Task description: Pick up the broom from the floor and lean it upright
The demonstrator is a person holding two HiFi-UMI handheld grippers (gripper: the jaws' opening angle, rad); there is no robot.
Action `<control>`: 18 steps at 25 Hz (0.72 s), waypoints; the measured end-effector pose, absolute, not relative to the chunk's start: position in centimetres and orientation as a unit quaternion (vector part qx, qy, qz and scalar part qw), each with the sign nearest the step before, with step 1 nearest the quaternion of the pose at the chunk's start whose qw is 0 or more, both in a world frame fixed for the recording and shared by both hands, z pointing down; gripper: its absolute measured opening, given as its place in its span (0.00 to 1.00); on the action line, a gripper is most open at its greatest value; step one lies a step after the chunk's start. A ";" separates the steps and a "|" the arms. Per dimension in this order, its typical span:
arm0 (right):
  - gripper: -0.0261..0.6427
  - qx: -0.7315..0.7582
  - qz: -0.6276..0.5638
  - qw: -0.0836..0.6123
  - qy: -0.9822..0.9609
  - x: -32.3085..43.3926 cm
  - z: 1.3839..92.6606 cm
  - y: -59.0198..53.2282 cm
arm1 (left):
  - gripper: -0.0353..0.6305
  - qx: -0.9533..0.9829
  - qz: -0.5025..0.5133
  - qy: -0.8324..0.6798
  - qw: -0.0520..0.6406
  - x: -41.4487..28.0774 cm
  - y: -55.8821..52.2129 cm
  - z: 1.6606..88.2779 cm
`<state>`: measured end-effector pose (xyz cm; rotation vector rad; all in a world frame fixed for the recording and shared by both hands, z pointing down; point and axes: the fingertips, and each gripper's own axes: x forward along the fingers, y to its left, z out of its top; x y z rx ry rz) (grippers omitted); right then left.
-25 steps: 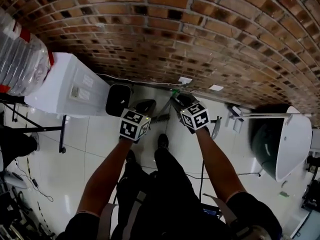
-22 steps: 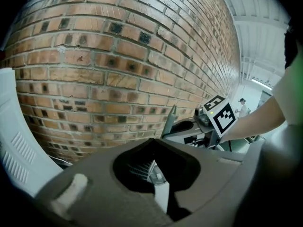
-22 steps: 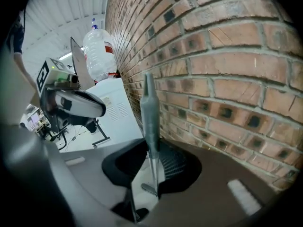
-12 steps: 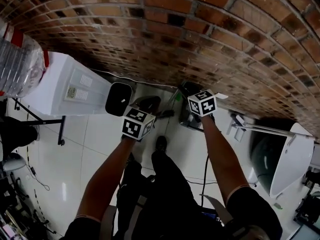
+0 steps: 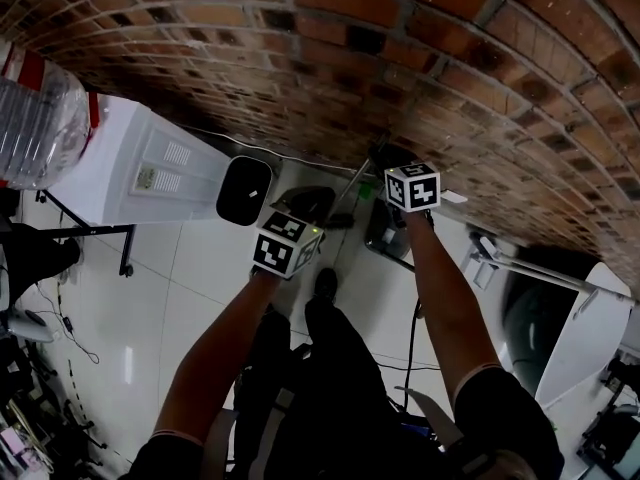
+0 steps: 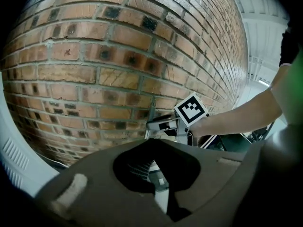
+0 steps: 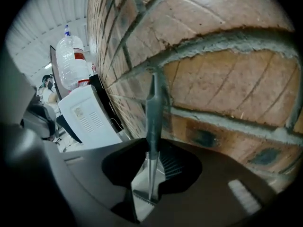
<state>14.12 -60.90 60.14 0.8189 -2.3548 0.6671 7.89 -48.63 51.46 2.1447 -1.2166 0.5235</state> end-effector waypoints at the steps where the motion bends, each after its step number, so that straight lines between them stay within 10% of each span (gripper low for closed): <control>1: 0.17 0.310 0.250 0.276 -0.875 14.2 60.2 -61.2 | 0.05 0.809 0.198 -0.461 0.306 7.7 -48.7 51.5; 18: 0.31 0.365 0.242 0.239 -0.867 15.3 55.3 -58.5 | 0.05 0.827 0.181 -0.444 0.292 7.1 -48.1 48.7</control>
